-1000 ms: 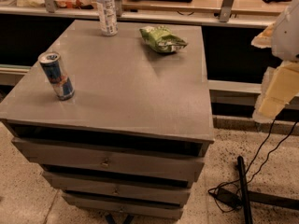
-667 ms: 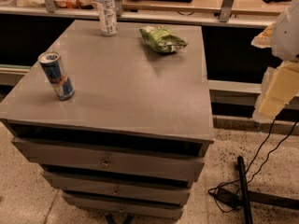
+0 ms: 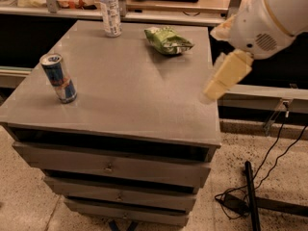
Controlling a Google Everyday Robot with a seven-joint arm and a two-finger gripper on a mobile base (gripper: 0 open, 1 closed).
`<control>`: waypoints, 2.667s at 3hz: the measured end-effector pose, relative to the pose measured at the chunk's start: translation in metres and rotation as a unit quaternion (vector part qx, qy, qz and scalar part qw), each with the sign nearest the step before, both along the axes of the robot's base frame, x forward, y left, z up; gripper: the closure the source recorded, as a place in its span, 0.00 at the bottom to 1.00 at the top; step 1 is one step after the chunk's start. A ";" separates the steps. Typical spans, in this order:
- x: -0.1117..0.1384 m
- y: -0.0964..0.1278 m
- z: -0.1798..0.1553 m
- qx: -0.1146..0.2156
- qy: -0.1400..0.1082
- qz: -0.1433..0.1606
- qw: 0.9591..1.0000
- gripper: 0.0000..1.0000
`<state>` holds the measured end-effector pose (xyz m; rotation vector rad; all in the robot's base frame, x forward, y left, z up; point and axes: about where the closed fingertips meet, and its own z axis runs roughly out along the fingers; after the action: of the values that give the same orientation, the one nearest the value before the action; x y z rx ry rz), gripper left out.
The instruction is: Move blue plastic bottle near redbull can
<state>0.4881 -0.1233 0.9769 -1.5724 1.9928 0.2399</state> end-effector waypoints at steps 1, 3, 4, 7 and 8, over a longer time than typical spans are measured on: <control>0.024 0.070 -0.003 0.097 -0.010 0.010 0.995 0.00; 0.093 0.113 -0.037 0.164 -0.033 -0.090 0.982 0.00; 0.107 0.112 -0.031 0.178 -0.049 -0.117 0.976 0.00; 0.167 0.114 -0.069 0.196 -0.105 -0.189 0.957 0.00; 0.207 0.127 -0.082 0.230 -0.102 -0.192 0.949 0.00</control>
Offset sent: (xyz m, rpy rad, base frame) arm 0.1315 0.1552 -0.0419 0.4443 -0.1110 -0.2394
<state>0.6951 0.0037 0.8949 -0.8648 1.8627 0.3401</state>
